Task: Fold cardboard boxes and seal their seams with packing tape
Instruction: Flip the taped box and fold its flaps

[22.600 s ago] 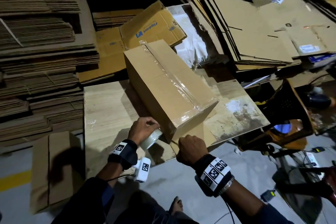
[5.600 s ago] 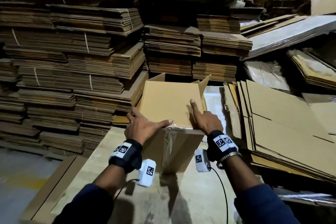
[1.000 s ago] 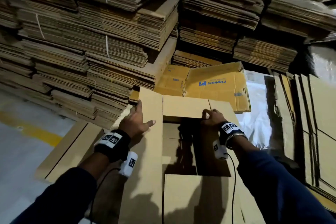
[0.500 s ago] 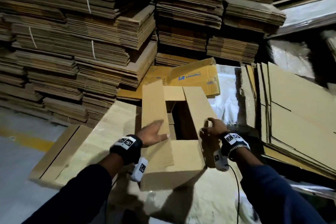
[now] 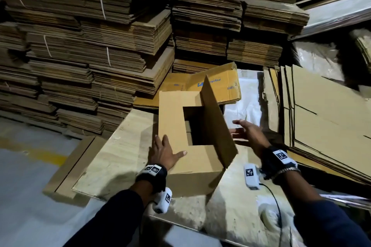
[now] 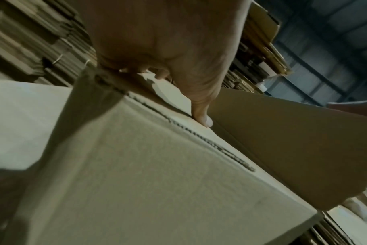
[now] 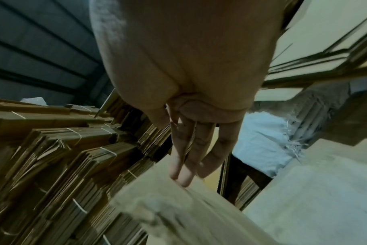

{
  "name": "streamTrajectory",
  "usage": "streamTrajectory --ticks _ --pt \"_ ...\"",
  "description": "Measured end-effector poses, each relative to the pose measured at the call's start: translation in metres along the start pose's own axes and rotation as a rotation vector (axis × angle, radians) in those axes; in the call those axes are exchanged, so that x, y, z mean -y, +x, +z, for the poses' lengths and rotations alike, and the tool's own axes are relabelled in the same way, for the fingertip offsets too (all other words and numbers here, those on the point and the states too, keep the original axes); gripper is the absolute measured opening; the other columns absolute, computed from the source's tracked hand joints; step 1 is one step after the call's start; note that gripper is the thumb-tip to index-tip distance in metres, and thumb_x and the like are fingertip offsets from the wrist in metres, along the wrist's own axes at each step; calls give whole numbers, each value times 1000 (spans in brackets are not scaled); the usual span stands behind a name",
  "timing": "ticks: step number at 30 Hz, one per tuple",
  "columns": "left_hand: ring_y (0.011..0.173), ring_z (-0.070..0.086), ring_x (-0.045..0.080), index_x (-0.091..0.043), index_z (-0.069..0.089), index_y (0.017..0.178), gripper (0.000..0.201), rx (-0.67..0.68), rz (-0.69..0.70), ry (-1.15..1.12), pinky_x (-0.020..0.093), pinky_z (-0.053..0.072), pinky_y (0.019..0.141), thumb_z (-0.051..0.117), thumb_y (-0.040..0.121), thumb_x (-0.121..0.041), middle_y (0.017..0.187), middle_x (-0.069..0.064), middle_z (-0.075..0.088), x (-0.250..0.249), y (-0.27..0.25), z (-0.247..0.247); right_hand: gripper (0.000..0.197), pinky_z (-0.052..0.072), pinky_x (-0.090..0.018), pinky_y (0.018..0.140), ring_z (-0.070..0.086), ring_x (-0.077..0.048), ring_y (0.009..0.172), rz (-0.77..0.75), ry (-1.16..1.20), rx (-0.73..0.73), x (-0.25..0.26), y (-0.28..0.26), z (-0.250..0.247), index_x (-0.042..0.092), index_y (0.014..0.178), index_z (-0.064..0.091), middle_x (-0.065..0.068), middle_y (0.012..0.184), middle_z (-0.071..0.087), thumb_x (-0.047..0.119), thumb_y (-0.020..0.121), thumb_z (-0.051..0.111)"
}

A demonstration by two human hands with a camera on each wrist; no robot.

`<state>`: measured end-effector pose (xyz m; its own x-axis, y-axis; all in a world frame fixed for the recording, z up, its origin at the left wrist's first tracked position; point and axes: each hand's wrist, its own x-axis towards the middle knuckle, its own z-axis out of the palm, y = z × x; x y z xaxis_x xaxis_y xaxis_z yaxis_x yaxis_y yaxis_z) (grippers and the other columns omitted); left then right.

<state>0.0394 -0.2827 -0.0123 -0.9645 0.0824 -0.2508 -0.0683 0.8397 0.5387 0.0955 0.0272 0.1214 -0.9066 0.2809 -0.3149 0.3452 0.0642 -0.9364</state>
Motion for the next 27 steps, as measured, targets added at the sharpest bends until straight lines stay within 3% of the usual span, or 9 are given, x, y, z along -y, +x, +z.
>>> streamTrajectory --ticks 2,4,8,10,12,14,17,24,27 --pt "155 24 42 -18 -8 165 146 14 -56 -106 58 33 118 66 64 -92 173 16 0 9 -2 3 28 54 -51 99 72 -30 101 18 -79 30 -6 -4 18 13 127 67 -16 112 75 29 106 55" --pt "149 37 40 -23 -11 164 155 2 -90 -159 56 40 114 62 52 -99 172 15 14 19 -7 3 35 57 -53 97 69 -28 107 67 -275 48 -27 1 33 17 129 63 -15 120 72 34 99 68" --pt "148 40 38 -17 -10 164 158 6 -118 -186 51 43 113 73 53 -92 170 14 27 33 -20 -8 108 59 -47 83 61 -27 115 233 -426 96 -61 3 63 25 153 34 -4 132 62 74 69 81" --pt "149 38 38 -16 -7 165 163 49 -154 -237 49 42 115 75 47 -93 168 15 30 42 -24 -15 125 61 -46 75 63 -25 112 277 -412 108 -71 -3 79 25 158 26 -2 131 62 81 61 82" --pt "146 43 36 -18 6 165 169 71 -213 -298 50 43 115 72 33 -101 165 13 37 52 -26 -19 116 63 -48 72 64 -25 109 299 -398 122 -77 -7 94 20 152 36 0 126 64 78 63 82" --pt "139 52 33 -22 27 160 163 84 -243 -353 48 47 112 72 25 -103 158 7 49 63 -25 -20 101 63 -52 82 67 -24 106 277 -395 117 -80 -9 104 21 139 51 1 122 68 78 62 83" --pt "125 62 24 -32 47 143 141 79 -217 -428 43 53 106 78 22 -98 142 -5 63 87 -15 -27 87 58 -47 95 68 -19 102 214 -395 95 -78 -11 128 19 135 58 2 118 71 71 70 82" --pt "121 63 17 -30 52 139 118 67 -117 -551 40 50 109 91 40 -80 129 -14 67 175 21 -113 87 63 -38 67 73 -19 98 161 -323 111 -47 -17 239 26 130 63 4 116 74 73 60 87" --pt "119 66 17 -22 59 135 91 67 -64 -578 35 52 103 100 58 -52 121 -8 71 235 40 -174 83 65 -42 63 74 -20 96 96 -299 132 -31 -15 321 29 125 63 5 114 74 71 60 89"
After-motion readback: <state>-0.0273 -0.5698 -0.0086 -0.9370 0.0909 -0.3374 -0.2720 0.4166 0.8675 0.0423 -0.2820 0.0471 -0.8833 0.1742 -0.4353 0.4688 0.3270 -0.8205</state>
